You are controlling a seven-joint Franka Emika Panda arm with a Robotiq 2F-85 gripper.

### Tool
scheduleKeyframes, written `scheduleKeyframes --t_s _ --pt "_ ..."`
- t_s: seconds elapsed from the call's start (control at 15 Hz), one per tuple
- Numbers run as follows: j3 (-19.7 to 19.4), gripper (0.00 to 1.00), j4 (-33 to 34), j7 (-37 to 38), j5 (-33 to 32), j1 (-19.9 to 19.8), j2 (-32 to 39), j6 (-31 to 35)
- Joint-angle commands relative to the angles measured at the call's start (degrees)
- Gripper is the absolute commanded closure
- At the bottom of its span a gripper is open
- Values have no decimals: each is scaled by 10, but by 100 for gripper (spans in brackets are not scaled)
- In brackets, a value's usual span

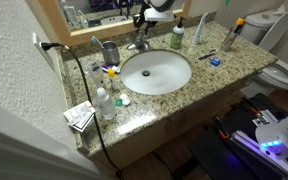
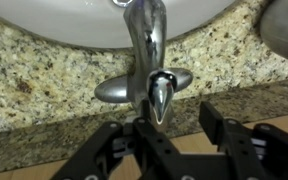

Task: Open the tap

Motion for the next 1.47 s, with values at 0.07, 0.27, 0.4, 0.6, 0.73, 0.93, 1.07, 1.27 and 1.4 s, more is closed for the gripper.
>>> scheduleKeyframes --t_s 0.07,0.27,0.4,0.6,0.73,0.93,1.07,1.27,1.4 --pt "-22 78 3 14 -8 4 -25 -90" --pt "-22 39 14 16 3 -5 -9 -115" --pt "-10 27 8 -5 19 -14 -6 -86" --pt "-1 5 4 -23 33 -18 -9 -68" --pt "1 0 6 -24 37 -15 -5 -66" --pt "-12 0 24 0 26 -7 24 -71" --pt "-11 0 32 -1 32 -10 42 -69" --pt "-5 34 32 -9 39 -10 49 -49" --pt "-7 48 27 -8 38 -8 42 -37"
